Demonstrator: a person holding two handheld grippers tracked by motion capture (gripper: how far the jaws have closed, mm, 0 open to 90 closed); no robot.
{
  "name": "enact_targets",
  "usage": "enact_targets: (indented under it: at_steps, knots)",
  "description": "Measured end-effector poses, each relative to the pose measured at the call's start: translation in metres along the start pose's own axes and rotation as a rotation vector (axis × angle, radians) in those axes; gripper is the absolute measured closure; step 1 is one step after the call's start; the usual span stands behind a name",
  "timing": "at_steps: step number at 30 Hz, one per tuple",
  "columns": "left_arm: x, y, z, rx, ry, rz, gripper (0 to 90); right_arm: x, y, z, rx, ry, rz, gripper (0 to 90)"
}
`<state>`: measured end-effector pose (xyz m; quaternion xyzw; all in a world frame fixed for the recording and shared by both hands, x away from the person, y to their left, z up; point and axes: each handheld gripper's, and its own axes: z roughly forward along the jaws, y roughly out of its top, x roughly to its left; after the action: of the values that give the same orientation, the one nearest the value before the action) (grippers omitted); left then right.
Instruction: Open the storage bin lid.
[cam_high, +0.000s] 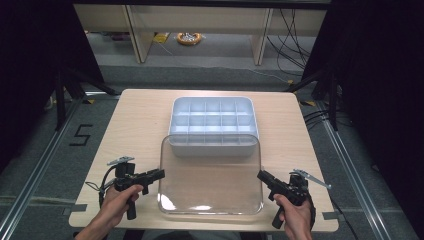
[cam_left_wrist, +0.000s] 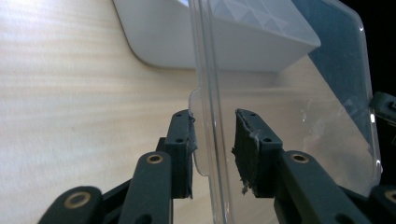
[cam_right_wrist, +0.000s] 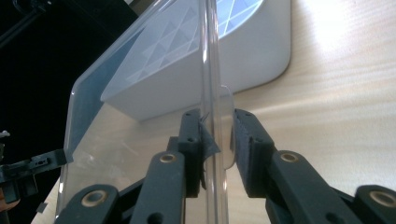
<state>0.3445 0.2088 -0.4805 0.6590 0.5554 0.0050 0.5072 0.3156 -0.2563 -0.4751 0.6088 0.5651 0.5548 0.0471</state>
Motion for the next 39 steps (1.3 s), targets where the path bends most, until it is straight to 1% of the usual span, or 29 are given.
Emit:
enact_targets:
  at_steps: [1,2,3,5,6,7,9,10,11,13,14,15,17,19,20,21,22,23,24,25,26,27,30,34,35,36,37,38,39]
  knots:
    - [0.0,-0.002,0.0,0.004,-0.002,-0.008,66.6,-0.001,-0.001,0.0,0.0,-0.01,-0.011,74.3]
    - [0.001,-0.004,0.0,0.014,-0.009,-0.01,66.6,0.001,-0.003,-0.002,0.011,-0.011,0.033,74.3]
    - [0.003,-0.007,-0.001,0.037,-0.01,0.002,66.5,-0.002,-0.004,-0.002,0.003,0.004,0.002,74.3]
    - [0.005,-0.011,0.0,0.038,-0.008,-0.019,66.6,0.0,-0.007,-0.004,0.014,0.007,0.043,74.5]
    - [0.008,-0.013,0.0,0.064,-0.021,-0.015,66.6,-0.002,-0.008,-0.004,0.009,0.008,0.011,74.6]
    - [0.009,-0.014,0.0,0.07,-0.011,-0.026,66.6,-0.001,-0.009,-0.005,0.023,-0.008,0.029,74.7]
    - [0.01,-0.017,0.001,0.073,-0.013,-0.02,66.5,-0.001,-0.012,-0.005,0.019,0.005,0.027,74.6]
    - [0.009,-0.019,0.001,0.072,0.003,-0.012,66.5,0.001,-0.013,-0.006,0.031,0.008,0.049,74.7]
    - [0.008,-0.019,0.002,0.062,-0.006,-0.024,66.5,-0.002,-0.014,-0.006,0.03,-0.012,0.006,74.7]
    - [0.009,-0.02,0.001,0.08,-0.003,-0.001,66.4,-0.003,-0.016,-0.005,0.029,0.001,0.016,74.6]
    - [0.009,-0.02,0.0,0.081,-0.01,0.001,66.3,-0.003,-0.017,-0.005,0.036,-0.016,0.02,74.6]
    - [0.009,-0.021,0.0,0.08,-0.009,-0.004,66.4,-0.005,-0.019,-0.006,0.032,0.004,0.016,74.6]
    - [0.007,-0.021,0.0,0.069,0.0,-0.004,66.4,-0.003,-0.022,-0.008,0.056,-0.02,0.062,74.6]
    - [0.005,-0.022,0.001,0.052,0.004,-0.012,66.4,-0.004,-0.024,-0.009,0.045,-0.002,0.049,74.6]
    - [0.007,-0.022,0.0,0.069,0.0,0.011,66.4,-0.007,-0.024,-0.009,0.048,-0.015,0.018,74.6]
    - [0.007,-0.022,0.002,0.063,-0.013,-0.008,66.4,-0.006,-0.025,-0.01,0.051,0.005,0.038,74.6]
    - [0.008,-0.022,0.0,0.087,-0.007,0.009,66.5,-0.008,-0.026,-0.01,0.051,-0.025,0.018,74.6]
    - [0.006,-0.023,0.003,0.069,-0.004,-0.01,66.4,-0.007,-0.026,-0.009,0.058,-0.019,0.045,74.6]
    - [0.007,-0.024,0.002,0.082,-0.006,0.007,66.3,-0.005,-0.027,-0.01,0.07,-0.015,0.082,74.4]
    - [0.006,-0.024,0.003,0.08,-0.007,-0.003,66.2,-0.01,-0.027,-0.008,0.058,-0.024,0.04,74.4]
    - [0.006,-0.025,0.004,0.08,-0.005,-0.008,66.0,-0.007,-0.027,-0.008,0.071,-0.017,0.086,74.3]
    - [0.007,-0.025,0.003,0.101,0.0,0.009,65.8,-0.012,-0.027,-0.008,0.064,-0.029,0.04,74.3]
    - [0.007,-0.026,0.006,0.089,-0.007,-0.007,65.3,-0.014,-0.028,-0.007,0.074,-0.058,0.026,74.1]
    - [0.01,-0.026,0.006,0.117,-0.005,0.006,65.2,-0.011,-0.029,-0.006,0.095,-0.032,0.103,73.8]
    - [0.01,-0.027,0.007,0.116,-0.005,0.003,65.1,-0.016,-0.029,-0.003,0.082,-0.047,0.045,73.7]
    - [0.01,-0.027,0.007,0.116,-0.005,0.001,65.0,-0.015,-0.03,-0.003,0.089,-0.064,0.056,73.6]
    - [0.009,-0.027,0.008,0.105,-0.003,-0.013,64.9,-0.012,-0.029,-0.004,0.097,-0.038,0.102,73.5]
    - [0.009,-0.027,0.008,0.107,0.001,-0.014,64.9,-0.014,-0.029,-0.003,0.103,-0.044,0.093,73.4]
    - [0.009,-0.027,0.009,0.106,0.003,-0.009,64.8,-0.018,-0.029,-0.002,0.101,-0.051,0.051,73.4]
